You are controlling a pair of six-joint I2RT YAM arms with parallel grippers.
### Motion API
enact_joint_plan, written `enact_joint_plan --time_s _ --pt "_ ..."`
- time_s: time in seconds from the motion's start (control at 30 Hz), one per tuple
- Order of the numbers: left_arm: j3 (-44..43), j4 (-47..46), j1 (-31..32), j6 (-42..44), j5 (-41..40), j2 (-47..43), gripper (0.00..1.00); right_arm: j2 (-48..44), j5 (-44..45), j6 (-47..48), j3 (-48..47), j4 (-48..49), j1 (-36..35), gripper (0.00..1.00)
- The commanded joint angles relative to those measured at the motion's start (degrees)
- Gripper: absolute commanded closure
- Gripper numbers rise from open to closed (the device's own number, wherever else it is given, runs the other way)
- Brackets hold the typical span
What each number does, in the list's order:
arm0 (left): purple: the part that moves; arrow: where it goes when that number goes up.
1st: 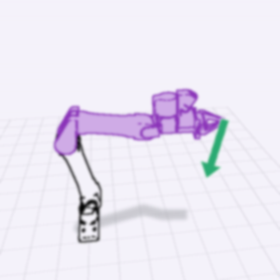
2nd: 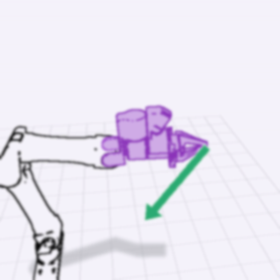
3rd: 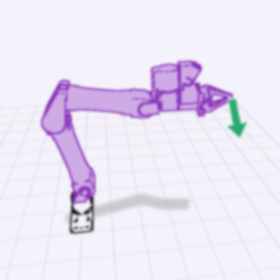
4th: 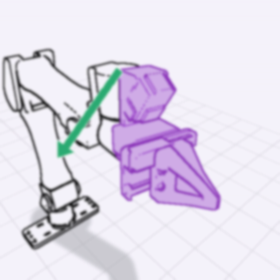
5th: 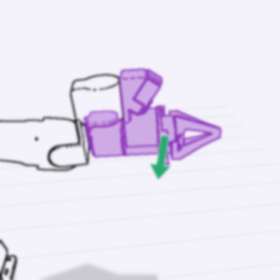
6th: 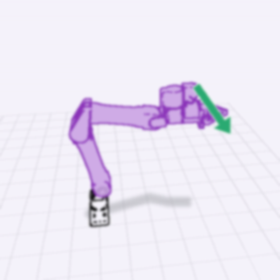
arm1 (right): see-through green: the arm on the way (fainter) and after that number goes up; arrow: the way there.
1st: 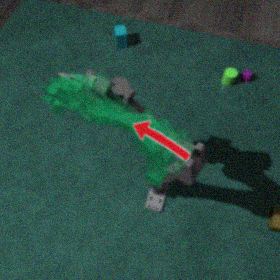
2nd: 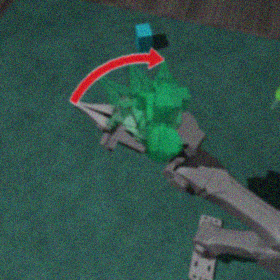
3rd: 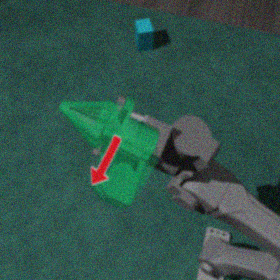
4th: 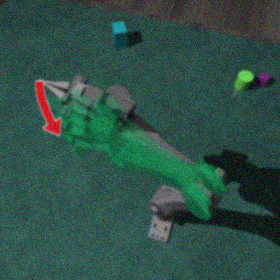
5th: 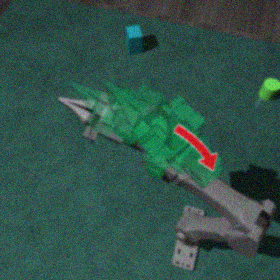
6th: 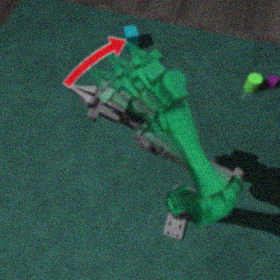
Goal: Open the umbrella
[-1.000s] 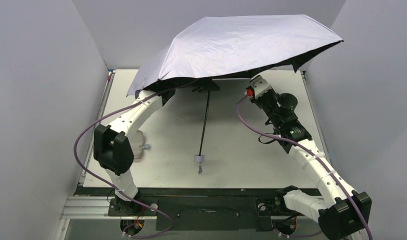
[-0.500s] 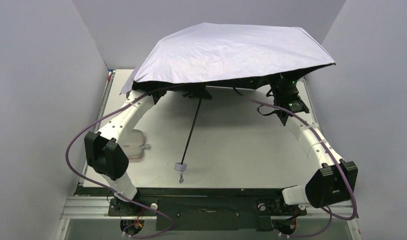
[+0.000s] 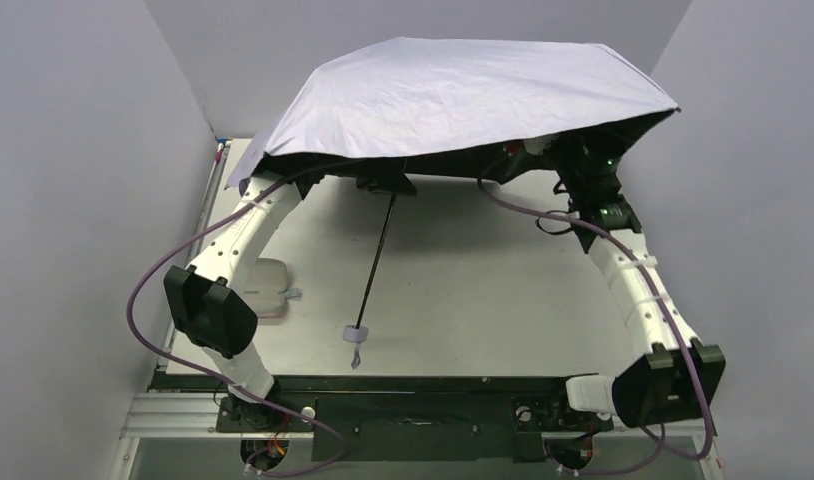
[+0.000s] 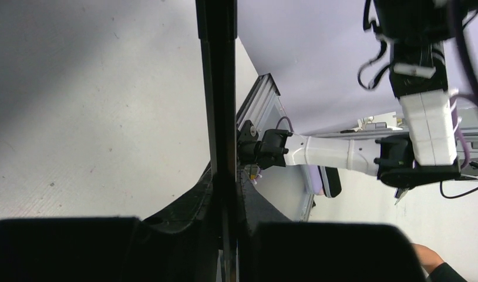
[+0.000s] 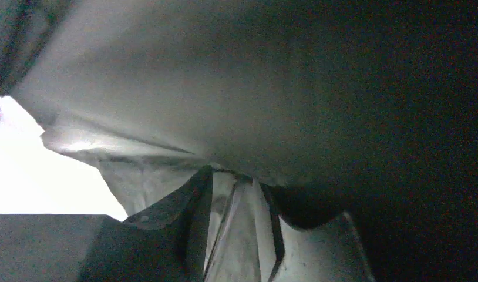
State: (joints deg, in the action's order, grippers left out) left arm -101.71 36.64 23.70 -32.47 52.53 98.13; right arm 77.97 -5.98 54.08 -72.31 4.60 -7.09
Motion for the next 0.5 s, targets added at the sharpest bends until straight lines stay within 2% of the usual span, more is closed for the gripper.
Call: enact_joint_plan --time_s 0.0,0.07,0.2,0.27,0.47 --pt "-5.5 -0.9 -0.6 0.9 1.8 0.9 1.00 -11.4 -19.8 5.3 3.5 -19.8 1.1 0.69" --pt "-5.9 -0.9 -0.5 1.2 1.7 1.2 1.00 -13.3 -24.4 8.1 2.2 -28.1 1.4 0.62" --pt "-5.4 -0.8 -0.3 1.4 2.3 1.3 1.00 -13.2 -29.5 14.9 -3.5 -42.4 2.0 0.55" --pt "-5.1 -0.5 0.0 1.9 2.5 1.2 1.00 -12.9 -30.6 18.9 -5.1 -45.5 2.3 0.53" --pt "-4.3 0.6 1.4 5.6 1.7 -0.1 1.00 -12.0 -30.0 32.4 -4.0 -46.4 2.4 0.50"
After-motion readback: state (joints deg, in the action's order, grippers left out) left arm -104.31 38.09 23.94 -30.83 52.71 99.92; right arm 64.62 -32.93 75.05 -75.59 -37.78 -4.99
